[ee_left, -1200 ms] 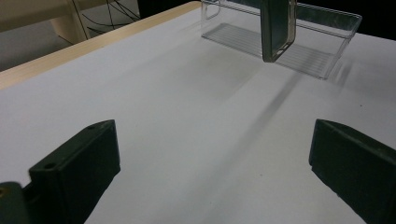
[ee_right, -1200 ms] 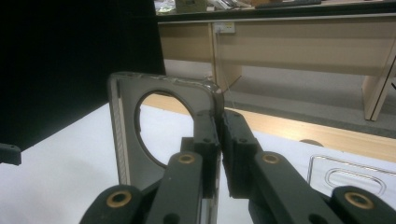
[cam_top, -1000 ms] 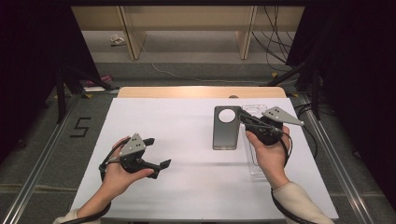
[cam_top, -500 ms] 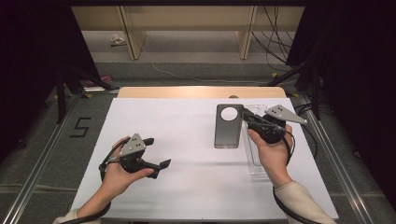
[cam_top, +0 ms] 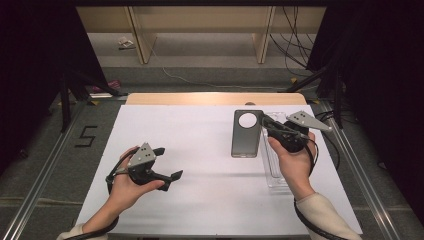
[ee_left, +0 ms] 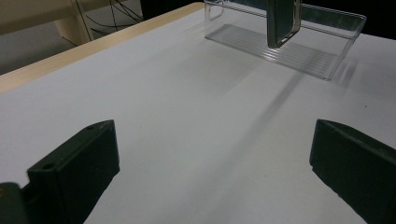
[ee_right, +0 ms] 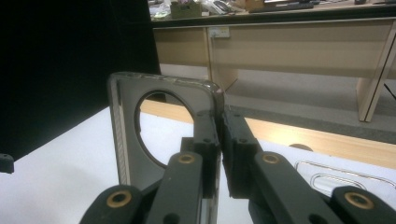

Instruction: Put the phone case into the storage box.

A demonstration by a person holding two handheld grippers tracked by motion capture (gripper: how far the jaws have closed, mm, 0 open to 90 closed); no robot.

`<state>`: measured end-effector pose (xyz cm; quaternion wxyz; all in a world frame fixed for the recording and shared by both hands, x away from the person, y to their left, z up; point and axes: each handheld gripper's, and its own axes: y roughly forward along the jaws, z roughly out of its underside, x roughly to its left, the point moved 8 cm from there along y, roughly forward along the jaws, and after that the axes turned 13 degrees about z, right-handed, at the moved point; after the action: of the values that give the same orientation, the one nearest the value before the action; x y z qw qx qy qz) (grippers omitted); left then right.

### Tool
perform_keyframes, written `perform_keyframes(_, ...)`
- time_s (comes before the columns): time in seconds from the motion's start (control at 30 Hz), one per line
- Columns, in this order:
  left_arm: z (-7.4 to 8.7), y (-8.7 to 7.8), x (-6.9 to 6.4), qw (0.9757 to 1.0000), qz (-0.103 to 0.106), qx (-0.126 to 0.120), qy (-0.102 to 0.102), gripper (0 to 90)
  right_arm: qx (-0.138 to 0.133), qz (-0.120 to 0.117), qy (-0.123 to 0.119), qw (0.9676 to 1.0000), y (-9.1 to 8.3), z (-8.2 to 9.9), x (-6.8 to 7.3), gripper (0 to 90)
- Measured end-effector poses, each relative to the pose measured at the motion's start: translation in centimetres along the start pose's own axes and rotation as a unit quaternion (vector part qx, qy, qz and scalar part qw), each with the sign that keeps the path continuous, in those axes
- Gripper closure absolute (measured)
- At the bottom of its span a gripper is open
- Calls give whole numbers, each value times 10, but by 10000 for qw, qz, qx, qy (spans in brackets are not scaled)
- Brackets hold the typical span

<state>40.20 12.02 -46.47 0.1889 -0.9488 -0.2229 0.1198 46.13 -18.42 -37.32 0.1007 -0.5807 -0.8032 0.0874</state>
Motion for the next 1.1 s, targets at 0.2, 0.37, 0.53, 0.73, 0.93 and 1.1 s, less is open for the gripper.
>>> perform_keyframes(0.2,1,0,0,10000,5,27,-6,5,3,27,10,10000,0,-1,-3,855)
perform_keyframes(0.37,1,1,1,10000,-15,30,-24,3,-13,46,22,10000,0,-2,-5,855)
perform_keyframes(0.53,1,1,1,10000,-17,41,-22,3,-20,67,29,10000,0,-2,-7,855)
perform_keyframes(0.73,1,0,1,10000,-22,31,-12,3,-35,101,32,9999,0,-4,-10,855)
perform_keyframes(0.93,1,0,2,10000,-26,34,-8,3,-59,144,26,9999,0,-6,-13,854)
perform_keyframes(1.1,1,0,2,10000,-24,30,-6,3,-75,159,14,9998,-1,-7,-15,855)
